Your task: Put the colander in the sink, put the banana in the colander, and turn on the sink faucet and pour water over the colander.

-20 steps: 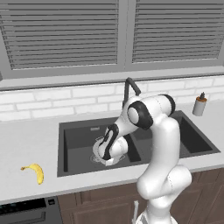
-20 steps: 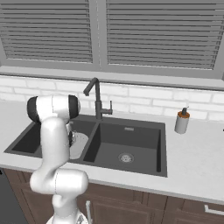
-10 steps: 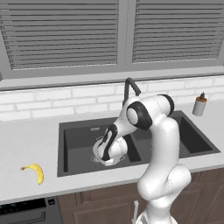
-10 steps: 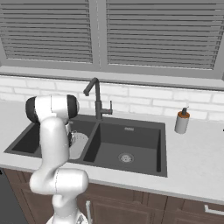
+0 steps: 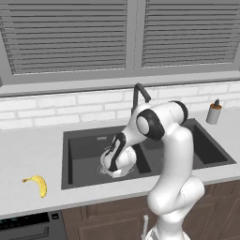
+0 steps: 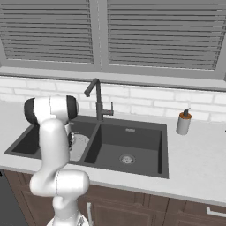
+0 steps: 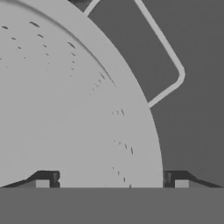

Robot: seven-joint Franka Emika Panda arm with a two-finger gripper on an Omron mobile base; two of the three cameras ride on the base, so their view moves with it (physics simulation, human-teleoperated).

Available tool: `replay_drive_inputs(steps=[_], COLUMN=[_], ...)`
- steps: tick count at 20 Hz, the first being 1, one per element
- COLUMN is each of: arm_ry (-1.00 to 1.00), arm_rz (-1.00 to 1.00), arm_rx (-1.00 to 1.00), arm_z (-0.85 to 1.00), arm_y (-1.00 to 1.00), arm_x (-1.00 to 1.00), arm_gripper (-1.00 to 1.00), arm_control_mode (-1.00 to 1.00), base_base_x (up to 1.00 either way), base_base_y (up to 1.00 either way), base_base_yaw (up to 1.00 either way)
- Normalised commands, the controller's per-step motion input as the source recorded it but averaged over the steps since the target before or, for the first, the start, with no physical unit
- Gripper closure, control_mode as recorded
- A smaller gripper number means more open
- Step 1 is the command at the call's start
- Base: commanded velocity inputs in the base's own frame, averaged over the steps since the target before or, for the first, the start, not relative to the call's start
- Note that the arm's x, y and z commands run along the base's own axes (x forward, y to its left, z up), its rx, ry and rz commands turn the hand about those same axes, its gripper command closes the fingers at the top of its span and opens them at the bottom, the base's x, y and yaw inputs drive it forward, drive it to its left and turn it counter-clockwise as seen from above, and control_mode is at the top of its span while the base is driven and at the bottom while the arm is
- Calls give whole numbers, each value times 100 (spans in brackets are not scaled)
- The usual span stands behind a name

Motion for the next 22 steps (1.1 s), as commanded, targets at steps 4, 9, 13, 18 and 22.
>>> replay_drive_inputs(steps=[4, 9, 13, 18, 22], arm_ry=[0, 0, 0, 0, 0], arm_rz=[0, 0, 0, 0, 0], arm_rx=[0, 0, 0, 0, 0], arm_z=[39, 56, 58, 66, 52], arm_y=[-1, -9, -8, -7, -3], arm_x=[0, 0, 0, 0, -17], arm_gripper=[-100, -100, -100, -100, -100], arm_control_mode=[-100, -100, -100, -100, -100], base_base_x=[0, 0, 0, 0, 0], base_base_y=[0, 0, 0, 0, 0], base_base_yaw=[0, 0, 0, 0, 0])
